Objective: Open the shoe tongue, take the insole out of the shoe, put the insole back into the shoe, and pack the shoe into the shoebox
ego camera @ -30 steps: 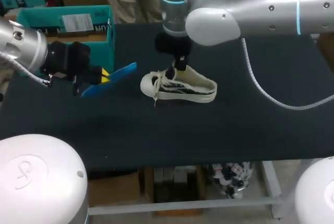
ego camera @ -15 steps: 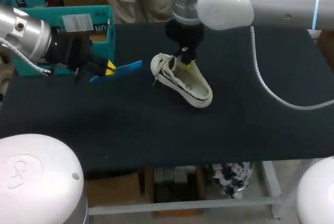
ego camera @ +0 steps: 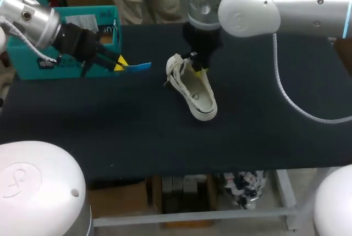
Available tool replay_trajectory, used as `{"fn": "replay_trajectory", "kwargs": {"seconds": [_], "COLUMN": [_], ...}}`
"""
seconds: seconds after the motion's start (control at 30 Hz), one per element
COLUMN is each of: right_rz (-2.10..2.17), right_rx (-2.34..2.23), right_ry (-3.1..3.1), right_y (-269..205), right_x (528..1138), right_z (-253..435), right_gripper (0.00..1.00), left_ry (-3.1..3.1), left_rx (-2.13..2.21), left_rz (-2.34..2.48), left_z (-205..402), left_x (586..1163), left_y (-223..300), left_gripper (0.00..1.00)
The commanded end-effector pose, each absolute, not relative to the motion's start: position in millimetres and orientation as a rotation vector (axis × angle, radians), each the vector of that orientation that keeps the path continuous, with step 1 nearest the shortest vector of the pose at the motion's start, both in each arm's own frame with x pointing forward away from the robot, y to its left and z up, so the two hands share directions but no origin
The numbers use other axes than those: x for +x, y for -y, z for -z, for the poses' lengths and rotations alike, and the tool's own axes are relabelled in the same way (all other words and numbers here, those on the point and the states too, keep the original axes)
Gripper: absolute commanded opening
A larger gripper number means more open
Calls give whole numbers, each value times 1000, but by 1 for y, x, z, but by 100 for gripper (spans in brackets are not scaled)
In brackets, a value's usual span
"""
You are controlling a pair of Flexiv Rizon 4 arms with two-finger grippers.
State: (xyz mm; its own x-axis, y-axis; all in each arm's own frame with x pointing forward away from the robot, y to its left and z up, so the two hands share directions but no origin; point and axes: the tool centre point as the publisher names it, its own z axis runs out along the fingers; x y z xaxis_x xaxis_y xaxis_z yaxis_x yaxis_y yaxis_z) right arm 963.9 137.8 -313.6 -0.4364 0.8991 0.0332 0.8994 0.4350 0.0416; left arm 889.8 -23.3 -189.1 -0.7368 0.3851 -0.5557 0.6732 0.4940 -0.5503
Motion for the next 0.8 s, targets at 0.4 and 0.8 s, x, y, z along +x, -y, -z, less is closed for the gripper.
{"fn": "replay_trajectory", "kwargs": {"seconds": [0.4, 0.8], "right_rz": [116, 235], "right_rx": [-1769, -1869], "right_ry": [2548, 2461], "right_y": [-136, -125], "right_x": [958, 945], "right_z": [331, 333], "right_gripper": [0, 100], "left_ry": [-2379, -2352], "left_rx": [1020, 1055], "left_rz": [1222, 1232], "left_z": [197, 196], "left_x": [916, 904], "left_y": [25, 29], "left_gripper": [0, 0]}}
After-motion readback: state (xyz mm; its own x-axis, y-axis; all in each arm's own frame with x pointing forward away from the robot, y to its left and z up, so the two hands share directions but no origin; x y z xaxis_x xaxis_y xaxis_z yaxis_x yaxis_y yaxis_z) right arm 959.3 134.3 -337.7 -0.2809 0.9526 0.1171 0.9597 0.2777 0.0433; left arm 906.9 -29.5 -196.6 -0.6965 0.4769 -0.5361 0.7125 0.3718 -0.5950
